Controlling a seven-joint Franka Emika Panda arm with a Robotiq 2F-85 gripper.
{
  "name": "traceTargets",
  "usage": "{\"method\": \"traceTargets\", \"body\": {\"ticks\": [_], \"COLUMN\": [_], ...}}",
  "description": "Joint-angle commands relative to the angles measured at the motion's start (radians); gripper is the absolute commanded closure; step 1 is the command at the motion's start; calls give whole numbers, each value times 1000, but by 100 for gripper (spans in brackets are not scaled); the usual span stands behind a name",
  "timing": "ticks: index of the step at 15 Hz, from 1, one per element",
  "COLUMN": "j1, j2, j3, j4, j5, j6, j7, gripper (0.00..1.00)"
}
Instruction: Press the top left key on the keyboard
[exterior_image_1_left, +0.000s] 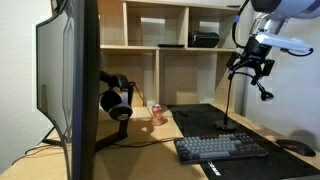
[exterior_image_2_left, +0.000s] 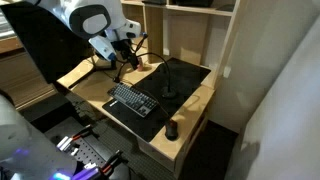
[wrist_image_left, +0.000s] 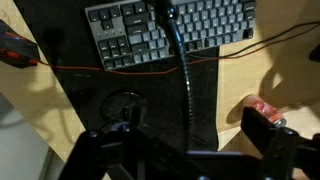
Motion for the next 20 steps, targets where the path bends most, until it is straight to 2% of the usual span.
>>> {"method": "traceTargets", "body": {"ticks": [1,2,5,8,9,12,14,16,20], "j1": [-9,-6,-50,-109,-110,-36,53,124,295], "j2": [0,161,180,129,95,-6,-101,-174,-211], "j3": [9,15,54,83,78,16,-55,-96,-151], "j4": [1,43,62,69,66,71,68,62,78], "j5": [5,-5,-118,-273,-285,-152,-5,102,275], "j6": [-2,116,215,291,281,174,113,104,62], "j7": [-4,-16,39,140,135,27,-99,-190,-318], "gripper": [0,0,0,0,0,0,0,0,0]}}
